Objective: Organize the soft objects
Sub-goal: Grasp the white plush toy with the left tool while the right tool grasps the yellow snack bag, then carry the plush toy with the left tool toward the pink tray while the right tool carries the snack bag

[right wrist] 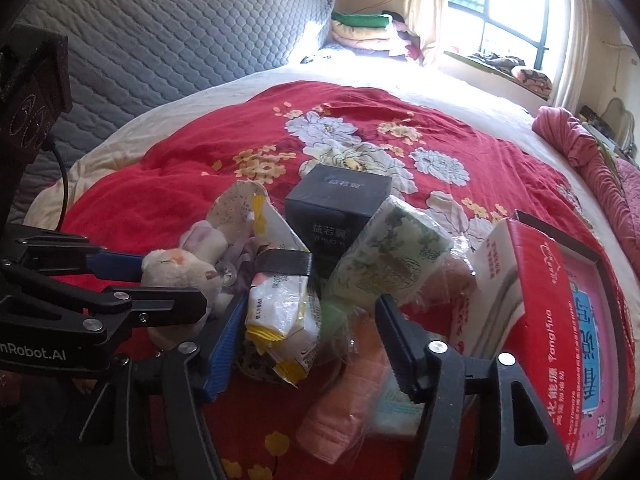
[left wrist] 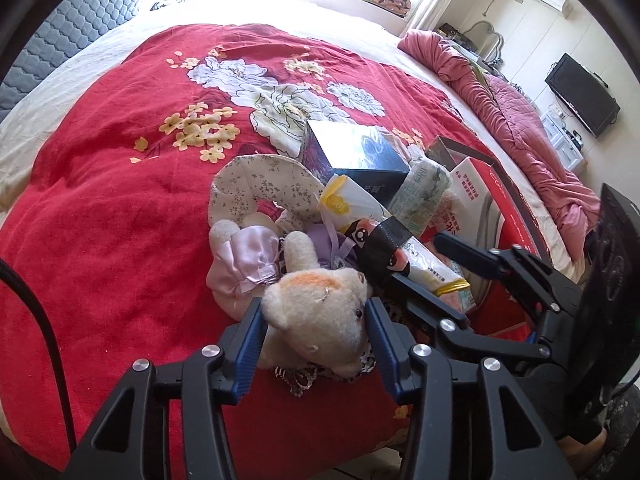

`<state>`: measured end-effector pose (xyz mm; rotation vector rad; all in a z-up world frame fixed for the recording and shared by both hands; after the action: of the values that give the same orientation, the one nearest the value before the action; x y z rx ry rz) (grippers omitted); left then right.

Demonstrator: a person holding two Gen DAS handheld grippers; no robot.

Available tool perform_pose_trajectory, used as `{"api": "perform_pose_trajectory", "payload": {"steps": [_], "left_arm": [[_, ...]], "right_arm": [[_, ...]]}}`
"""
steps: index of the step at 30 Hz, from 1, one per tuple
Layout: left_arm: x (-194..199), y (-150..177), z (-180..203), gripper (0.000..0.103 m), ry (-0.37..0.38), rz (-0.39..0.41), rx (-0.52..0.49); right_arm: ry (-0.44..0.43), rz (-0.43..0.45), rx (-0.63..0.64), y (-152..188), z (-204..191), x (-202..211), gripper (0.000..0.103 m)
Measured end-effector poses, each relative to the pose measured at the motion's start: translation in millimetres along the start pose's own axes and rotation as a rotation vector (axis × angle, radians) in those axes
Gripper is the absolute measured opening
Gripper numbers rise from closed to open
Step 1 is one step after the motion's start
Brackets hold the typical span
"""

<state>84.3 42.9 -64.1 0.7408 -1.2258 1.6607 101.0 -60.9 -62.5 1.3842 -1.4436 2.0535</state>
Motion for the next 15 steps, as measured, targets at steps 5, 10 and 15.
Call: {"api": "perform_pose_trajectory", "payload": {"steps": [5, 10, 15], "left_arm": [[-1.8, 0.9, 4.4, 0.043, 0.01, -0.005, -0.01], [2.4, -0.2, 7.4, 0.038, 0.017, 0.022, -0.014], [21.3, -3.9, 10.2, 0.038, 0.016, 0.089, -0.01]], "right_arm": [[-0.028, 0.011, 0.039, -1.0, -9.6, -4.9, 0.036], [-0.072, 0.04, -0.014, 1.2, 2.8, 3.6, 0.034], [-0.079, 0.129, -0.065, -3.9, 17.0, 30.4, 0.031]]}}
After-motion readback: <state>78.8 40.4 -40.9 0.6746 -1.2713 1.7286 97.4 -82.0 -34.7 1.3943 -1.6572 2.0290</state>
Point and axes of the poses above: each gripper's, at about its wrist camera, not at the fingertips, and x roughly against the way its jaws point, z to its right, y to its underside, the point moved 3 cm from there along -x, roughly the way its jaws point, and after that the axes turned 4 degrees about -z, right-handed, at the moved point
